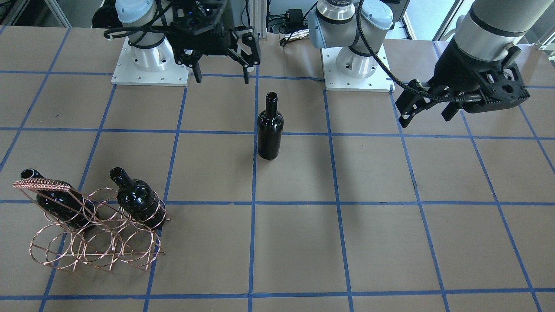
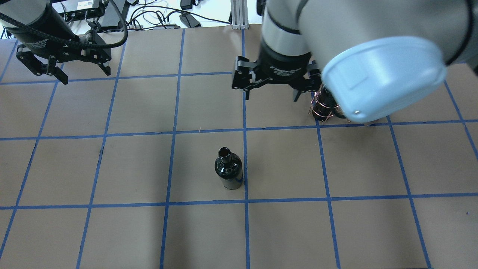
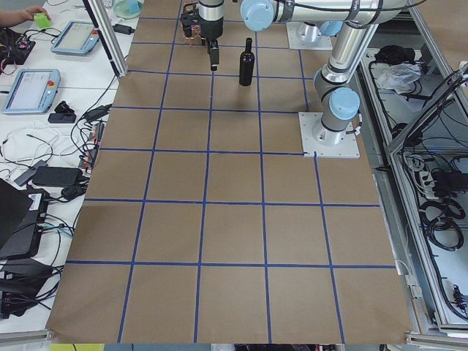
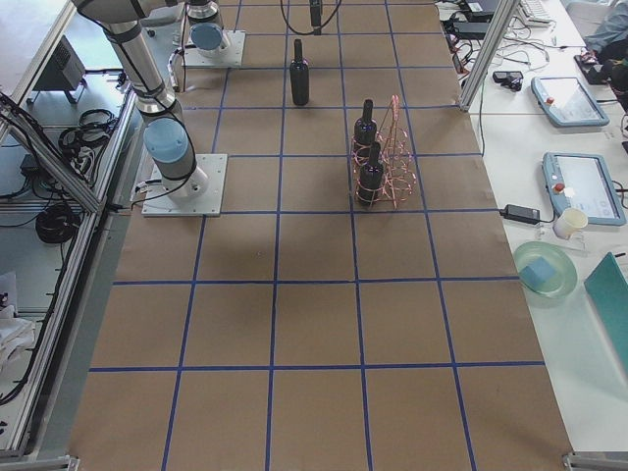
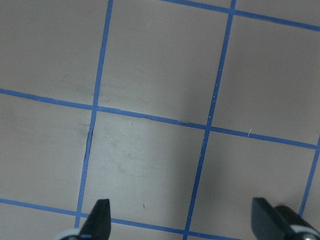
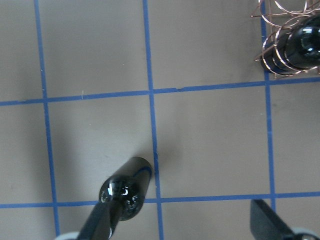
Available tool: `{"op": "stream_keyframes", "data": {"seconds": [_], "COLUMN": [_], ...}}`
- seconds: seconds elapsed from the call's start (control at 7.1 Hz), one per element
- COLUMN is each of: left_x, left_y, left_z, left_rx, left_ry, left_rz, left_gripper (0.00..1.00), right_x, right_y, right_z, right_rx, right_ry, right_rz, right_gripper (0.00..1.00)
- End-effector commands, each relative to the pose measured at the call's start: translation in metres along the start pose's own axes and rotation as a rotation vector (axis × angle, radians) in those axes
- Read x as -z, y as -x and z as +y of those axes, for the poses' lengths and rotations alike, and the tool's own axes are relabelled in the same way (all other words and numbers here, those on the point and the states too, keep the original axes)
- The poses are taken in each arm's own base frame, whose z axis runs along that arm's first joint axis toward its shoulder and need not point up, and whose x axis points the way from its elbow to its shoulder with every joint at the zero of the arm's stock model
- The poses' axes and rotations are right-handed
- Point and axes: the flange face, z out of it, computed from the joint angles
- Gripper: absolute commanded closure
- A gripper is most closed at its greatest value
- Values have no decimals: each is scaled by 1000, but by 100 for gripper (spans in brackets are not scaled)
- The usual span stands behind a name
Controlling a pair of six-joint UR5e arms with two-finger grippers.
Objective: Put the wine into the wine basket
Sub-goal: 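Move the right gripper over the upright bottle and grasp its neck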
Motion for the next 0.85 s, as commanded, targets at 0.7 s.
{"op": "stream_keyframes", "data": {"seconds": [0.7], "left_x": [22], "left_y": [-2], "left_z": [19], "left_rx": [-3], "left_ry": [-16], "left_rz": [6], "left_gripper": [0], "right_x": [-115], "right_y": [73], "right_z": [63], "right_rx": [17], "right_ry": [142], "right_rz": [78], "right_gripper": [1]}}
